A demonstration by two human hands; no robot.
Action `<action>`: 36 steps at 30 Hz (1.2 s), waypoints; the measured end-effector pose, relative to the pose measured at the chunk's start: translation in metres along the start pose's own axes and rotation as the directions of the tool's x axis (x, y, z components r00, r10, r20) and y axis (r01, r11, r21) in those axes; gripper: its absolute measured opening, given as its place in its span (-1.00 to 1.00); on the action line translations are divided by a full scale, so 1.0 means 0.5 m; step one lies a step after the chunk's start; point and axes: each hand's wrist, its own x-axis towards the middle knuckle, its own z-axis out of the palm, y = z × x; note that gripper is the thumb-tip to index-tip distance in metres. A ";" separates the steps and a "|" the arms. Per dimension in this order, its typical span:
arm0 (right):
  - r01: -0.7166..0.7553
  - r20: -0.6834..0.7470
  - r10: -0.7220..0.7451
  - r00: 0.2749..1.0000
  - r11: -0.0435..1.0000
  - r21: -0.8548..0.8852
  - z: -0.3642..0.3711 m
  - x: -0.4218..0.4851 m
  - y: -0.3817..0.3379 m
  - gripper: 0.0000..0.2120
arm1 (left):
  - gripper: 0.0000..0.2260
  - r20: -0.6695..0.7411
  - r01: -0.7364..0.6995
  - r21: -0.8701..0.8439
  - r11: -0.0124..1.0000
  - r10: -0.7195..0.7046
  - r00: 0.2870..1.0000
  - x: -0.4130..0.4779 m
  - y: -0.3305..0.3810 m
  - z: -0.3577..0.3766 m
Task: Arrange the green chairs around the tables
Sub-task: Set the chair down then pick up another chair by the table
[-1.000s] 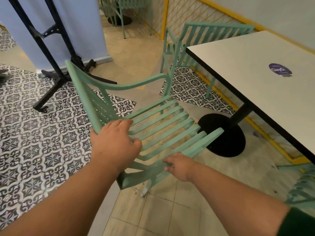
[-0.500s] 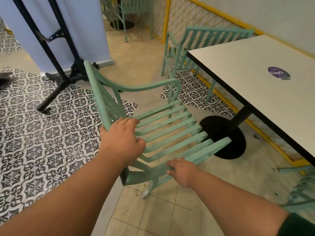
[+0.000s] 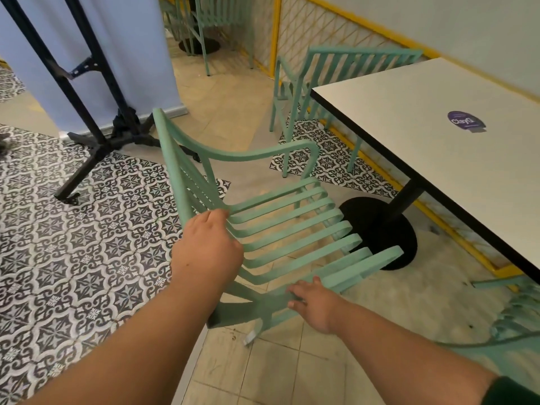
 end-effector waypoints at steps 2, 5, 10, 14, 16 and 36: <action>0.005 0.001 -0.005 1.000 0.999 0.041 0.002 -0.004 0.023 -0.59 | -0.54 0.007 0.027 -0.010 1.000 -0.027 1.000 -0.013 0.016 0.007; -0.017 0.001 0.017 1.000 1.000 0.024 -0.014 -0.018 0.065 -0.56 | -0.54 -0.003 0.013 -0.038 0.999 -0.013 1.000 -0.043 0.051 0.025; -0.276 0.088 0.266 0.960 0.950 0.144 -0.074 -0.059 0.042 -0.57 | -0.50 0.019 -0.028 -0.150 0.988 0.031 0.999 -0.083 0.102 0.045; -0.092 -0.026 0.115 0.993 0.894 0.439 -0.128 -0.113 -0.101 -0.59 | -0.39 -0.035 -0.122 -0.247 0.961 0.117 0.992 -0.056 0.080 0.012; 0.029 -0.062 0.011 0.998 0.794 0.607 -0.132 -0.132 -0.174 -0.46 | -0.33 -0.053 -0.227 0.006 0.974 0.227 0.973 -0.001 0.039 -0.006; 0.126 -0.301 -0.155 0.941 0.986 -0.114 -0.286 -0.254 -0.300 -0.17 | -0.31 0.160 -0.234 -0.021 0.972 0.235 0.959 -0.080 -0.060 -0.329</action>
